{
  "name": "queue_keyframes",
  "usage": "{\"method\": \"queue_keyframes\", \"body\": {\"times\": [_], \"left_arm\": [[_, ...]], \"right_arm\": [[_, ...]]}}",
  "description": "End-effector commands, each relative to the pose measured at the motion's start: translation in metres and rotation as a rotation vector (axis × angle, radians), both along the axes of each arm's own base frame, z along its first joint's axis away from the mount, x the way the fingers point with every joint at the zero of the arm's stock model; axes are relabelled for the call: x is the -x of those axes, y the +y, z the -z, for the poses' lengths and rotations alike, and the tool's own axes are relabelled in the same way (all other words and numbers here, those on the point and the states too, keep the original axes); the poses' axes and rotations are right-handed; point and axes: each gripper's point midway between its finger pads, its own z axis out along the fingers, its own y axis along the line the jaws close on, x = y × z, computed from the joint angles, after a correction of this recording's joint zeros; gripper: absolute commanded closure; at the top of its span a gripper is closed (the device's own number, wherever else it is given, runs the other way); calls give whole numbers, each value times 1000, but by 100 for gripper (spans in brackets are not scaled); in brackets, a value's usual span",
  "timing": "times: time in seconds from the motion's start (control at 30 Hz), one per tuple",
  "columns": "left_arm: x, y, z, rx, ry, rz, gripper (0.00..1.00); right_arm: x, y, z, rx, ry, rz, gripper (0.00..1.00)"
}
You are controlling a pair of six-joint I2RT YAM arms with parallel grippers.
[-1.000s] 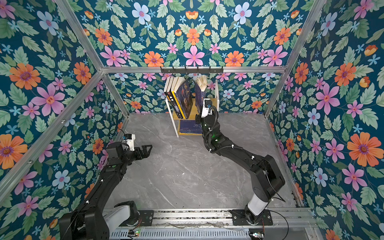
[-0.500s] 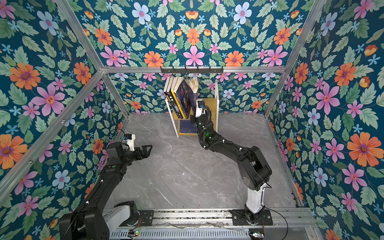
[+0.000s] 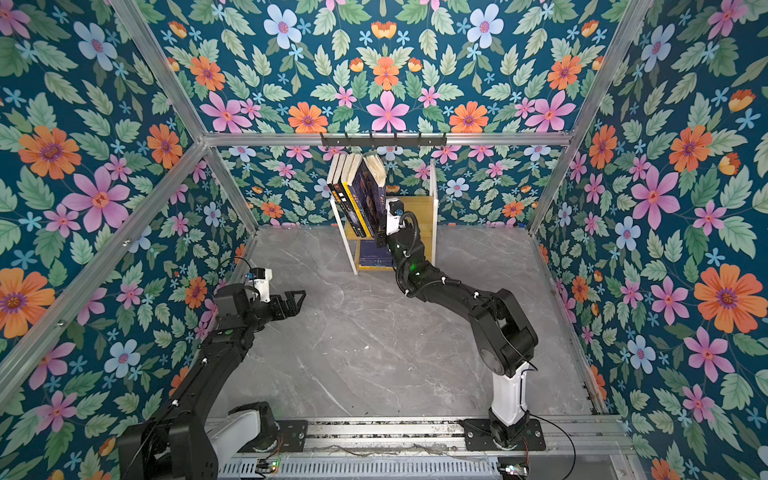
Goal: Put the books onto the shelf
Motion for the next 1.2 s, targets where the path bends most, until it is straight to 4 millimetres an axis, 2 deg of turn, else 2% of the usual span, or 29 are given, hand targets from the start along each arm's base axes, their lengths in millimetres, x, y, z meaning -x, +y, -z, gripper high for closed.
{"method": "queue_keyframes", "body": {"times": [0.0,0.07,0.23,0.37,0.5,0.7,0.8,1.03,1.17], "left_arm": [[-1,-2,-5,-3,-27,14,0],[-2,2,-4,-20,-23,2,0],[-1,-1,-5,-4,-24,9,0],[-2,2,-2,-19,-16,-1,0],[-1,-2,-4,5,-24,11,0],[-1,0,-4,-5,-21,5,0],[0,0,-6,-3,-22,8,0],[0,-2,-7,13,-25,12,0],[-1,1,-4,-7,-16,0,0]], "right_arm": [[8,14,-13,-27,-36,-87,73],[11,17,-14,-20,-37,-110,69],[18,20,-14,-13,-39,-159,66],[28,24,-14,16,-32,-248,57],[28,21,-11,20,-14,-299,50],[24,26,-5,24,39,-386,27],[24,34,-2,37,60,-440,19],[24,42,4,53,110,-552,13],[21,32,7,67,121,-538,13]]}}
